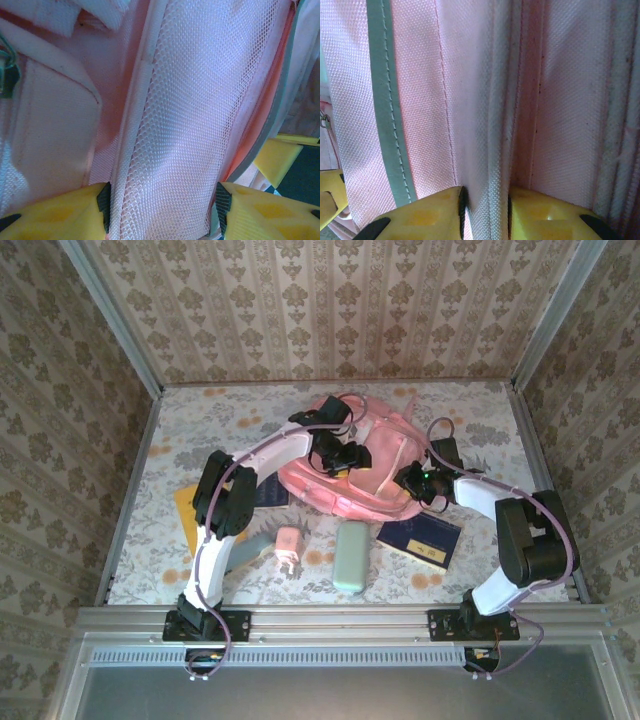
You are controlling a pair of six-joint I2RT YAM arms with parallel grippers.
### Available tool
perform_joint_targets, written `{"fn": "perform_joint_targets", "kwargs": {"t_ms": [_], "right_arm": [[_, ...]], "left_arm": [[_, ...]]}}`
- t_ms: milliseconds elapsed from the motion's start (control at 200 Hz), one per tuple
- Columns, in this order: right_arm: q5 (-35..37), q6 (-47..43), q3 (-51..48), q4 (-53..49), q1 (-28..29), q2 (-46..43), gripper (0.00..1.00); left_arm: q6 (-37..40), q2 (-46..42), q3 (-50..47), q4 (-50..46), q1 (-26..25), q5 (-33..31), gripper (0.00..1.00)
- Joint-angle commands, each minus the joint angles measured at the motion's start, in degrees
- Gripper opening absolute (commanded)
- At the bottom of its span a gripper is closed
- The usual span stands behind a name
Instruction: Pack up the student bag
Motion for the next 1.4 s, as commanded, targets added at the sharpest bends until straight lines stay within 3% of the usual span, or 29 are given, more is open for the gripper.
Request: {"fn": "perform_joint_targets", "kwargs": {"t_ms": [0, 205, 400, 525, 645, 700, 940, 1120, 1250, 1395], "right_arm": [[-1.4, -0.1, -1.2, 2.3, 0.1, 2.6, 0.27], [-2.0, -0.9, -0.5, 2.2, -0.1, 3.1, 0.22], [2.1, -3.7, 0.6, -3.6, 0.0, -3.9, 0.19], [5.6, -7.5, 2.3, -10.3, 0.0, -10.5, 0.24], [7.6, -10.8, 1.9, -13.4, 0.7, -18.7, 0.43], [7.7, -12.7, 0.9, -13.6, 1.7, -22.5, 0.47], [10.8, -21.1, -6.0, -7.2, 12.6, -33.6, 0.44], [15.0, -29.6, -17.0, 9.9, 19.0, -39.1, 0.43], [16.9, -36.4, -19.3, 15.0, 19.2, -36.8, 0.43], [15.3, -37.8, -20.4, 24.5, 19.4, -30.0, 0.43]], "left_arm": [[1.1, -1.4, -2.2, 1.3, -1.6, 5.7, 0.55], [0.5, -0.1, -3.5, 4.0, -1.6, 7.2, 0.51], [-1.4, 0.9, -0.8, 3.7, 0.0, 6.0, 0.00], [-6.0, -1.0, -0.2, 6.2, 2.0, 6.6, 0.00], [-12.5, -2.3, 1.2, 8.2, 3.5, 7.8, 0.00], [-15.0, -2.8, 2.2, 9.4, 4.1, 8.3, 0.00], [-24.7, -4.0, 7.0, 14.0, 5.7, 9.0, 0.00], [-29.5, -3.8, 10.2, 16.8, 6.6, 9.6, 0.00], [-30.6, -4.0, 11.2, 16.5, 6.3, 9.8, 0.00], [-31.7, -4.4, 11.0, 16.9, 6.5, 9.8, 0.00]]}}
